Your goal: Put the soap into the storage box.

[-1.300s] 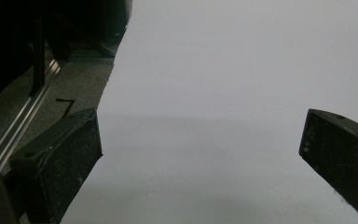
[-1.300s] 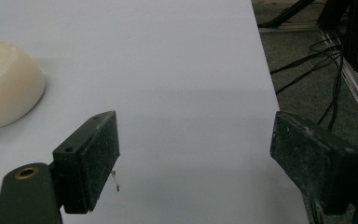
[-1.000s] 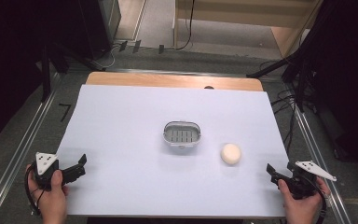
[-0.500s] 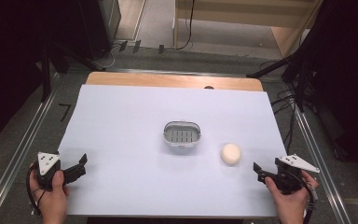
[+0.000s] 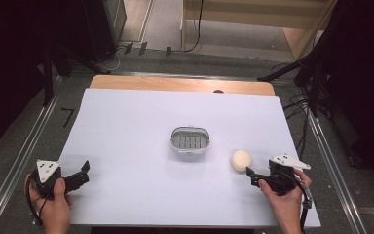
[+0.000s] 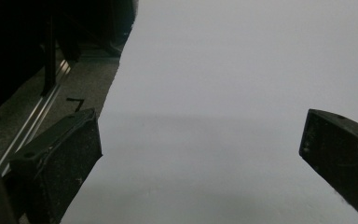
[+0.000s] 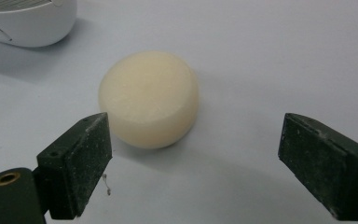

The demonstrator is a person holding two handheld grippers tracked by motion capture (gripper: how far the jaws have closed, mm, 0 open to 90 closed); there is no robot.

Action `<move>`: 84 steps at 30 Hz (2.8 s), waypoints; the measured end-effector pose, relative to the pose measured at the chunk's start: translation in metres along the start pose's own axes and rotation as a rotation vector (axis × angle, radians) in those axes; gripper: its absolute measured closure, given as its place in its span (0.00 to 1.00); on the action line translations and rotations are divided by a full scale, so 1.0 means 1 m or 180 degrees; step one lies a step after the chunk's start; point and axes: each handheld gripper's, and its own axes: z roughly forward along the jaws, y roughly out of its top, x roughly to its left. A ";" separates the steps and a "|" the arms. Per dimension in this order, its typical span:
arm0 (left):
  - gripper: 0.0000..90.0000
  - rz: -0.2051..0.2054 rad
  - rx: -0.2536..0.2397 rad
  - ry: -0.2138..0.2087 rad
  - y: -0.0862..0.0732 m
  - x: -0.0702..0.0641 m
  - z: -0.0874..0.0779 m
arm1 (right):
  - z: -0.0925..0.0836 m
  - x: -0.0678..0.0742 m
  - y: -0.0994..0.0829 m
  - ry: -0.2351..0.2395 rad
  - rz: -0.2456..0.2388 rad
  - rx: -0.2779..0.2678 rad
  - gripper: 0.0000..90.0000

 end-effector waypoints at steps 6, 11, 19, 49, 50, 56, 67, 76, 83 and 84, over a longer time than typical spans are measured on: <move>0.00 0.0010 0.0034 -0.0026 0.000 0.001 0.001 | 0.013 0.013 0.005 0.0051 -0.0045 0.0044 0.11; 0.00 0.0008 0.0025 -0.0030 0.000 0.001 0.001 | 0.020 0.020 0.007 0.0065 -0.0089 0.0089 0.12; 0.00 0.0019 0.0045 -0.0055 0.000 0.000 0.001 | 0.034 0.029 0.012 0.0007 -0.0080 0.0163 0.15; 0.00 0.0054 0.0049 -0.0054 0.000 -0.001 0.002 | 0.050 0.037 0.012 -0.0113 -0.0100 0.0348 0.28; 0.00 0.0054 0.0049 -0.0054 0.000 -0.001 0.002 | 0.050 0.037 0.012 -0.0113 -0.0100 0.0348 0.28; 0.00 0.0057 0.0058 -0.0050 0.000 -0.001 0.002 | 0.047 0.041 0.018 -0.0045 -0.0141 0.0305 0.28; 0.00 0.0085 0.0074 -0.0072 0.000 -0.001 0.002 | 0.044 0.047 0.028 0.0039 -0.0214 0.0231 0.28; 0.00 0.0111 0.0091 -0.0073 0.001 -0.002 0.003 | 0.045 0.055 0.037 0.0112 -0.0259 0.0205 0.28; 0.00 0.0113 0.0103 -0.0087 0.001 -0.002 0.003 | 0.046 0.060 0.043 0.0152 -0.0285 0.0189 0.28; 0.00 0.0109 0.0104 -0.0089 0.001 -0.002 0.003 | 0.046 0.062 0.045 0.0160 -0.0293 0.0176 0.28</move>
